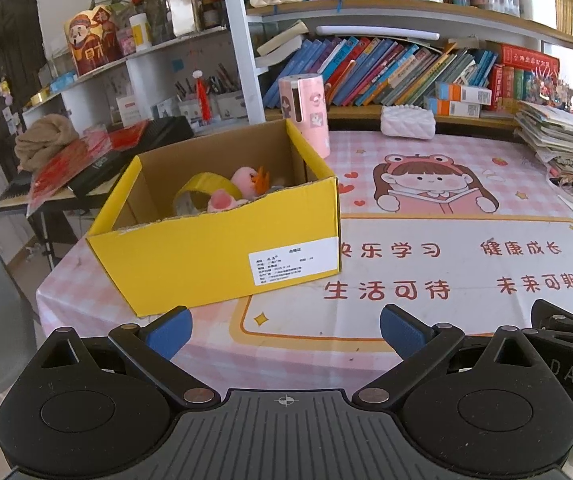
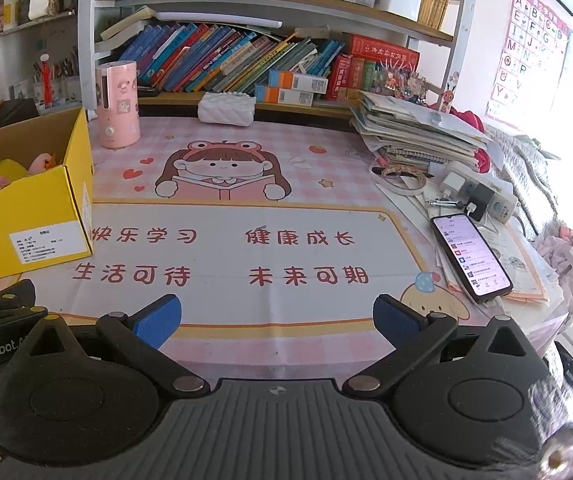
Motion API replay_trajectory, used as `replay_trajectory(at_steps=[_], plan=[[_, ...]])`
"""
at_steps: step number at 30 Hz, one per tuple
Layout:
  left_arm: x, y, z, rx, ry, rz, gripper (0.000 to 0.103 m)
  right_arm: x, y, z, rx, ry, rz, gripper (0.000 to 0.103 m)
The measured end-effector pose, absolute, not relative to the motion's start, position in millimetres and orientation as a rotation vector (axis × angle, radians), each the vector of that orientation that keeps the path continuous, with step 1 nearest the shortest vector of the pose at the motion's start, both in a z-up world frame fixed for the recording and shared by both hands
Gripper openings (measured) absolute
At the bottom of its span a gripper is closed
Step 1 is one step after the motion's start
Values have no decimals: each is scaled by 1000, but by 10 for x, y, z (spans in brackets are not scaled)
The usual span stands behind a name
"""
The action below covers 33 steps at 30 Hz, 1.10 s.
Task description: Organize objects
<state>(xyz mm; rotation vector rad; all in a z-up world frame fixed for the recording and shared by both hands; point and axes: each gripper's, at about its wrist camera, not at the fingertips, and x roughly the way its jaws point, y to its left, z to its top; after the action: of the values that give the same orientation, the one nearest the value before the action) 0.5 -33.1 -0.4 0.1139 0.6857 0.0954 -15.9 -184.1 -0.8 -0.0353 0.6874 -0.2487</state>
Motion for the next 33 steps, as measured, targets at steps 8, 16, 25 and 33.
replay_trajectory(at_steps=[8, 16, 25, 33], plan=[[40, -301, -4, 100, 693, 96, 101, -134, -1822, -19, -43, 694, -246, 103], [69, -275, -12, 93, 699, 97, 101, -99, -1796, -30, -53, 699, -245, 103], [88, -269, -26, 100, 699, 97, 101, -88, -1789, -31, -53, 701, -246, 103], [87, -288, -49, 107, 705, 89, 101, -58, -1808, -55, -62, 714, -257, 103]])
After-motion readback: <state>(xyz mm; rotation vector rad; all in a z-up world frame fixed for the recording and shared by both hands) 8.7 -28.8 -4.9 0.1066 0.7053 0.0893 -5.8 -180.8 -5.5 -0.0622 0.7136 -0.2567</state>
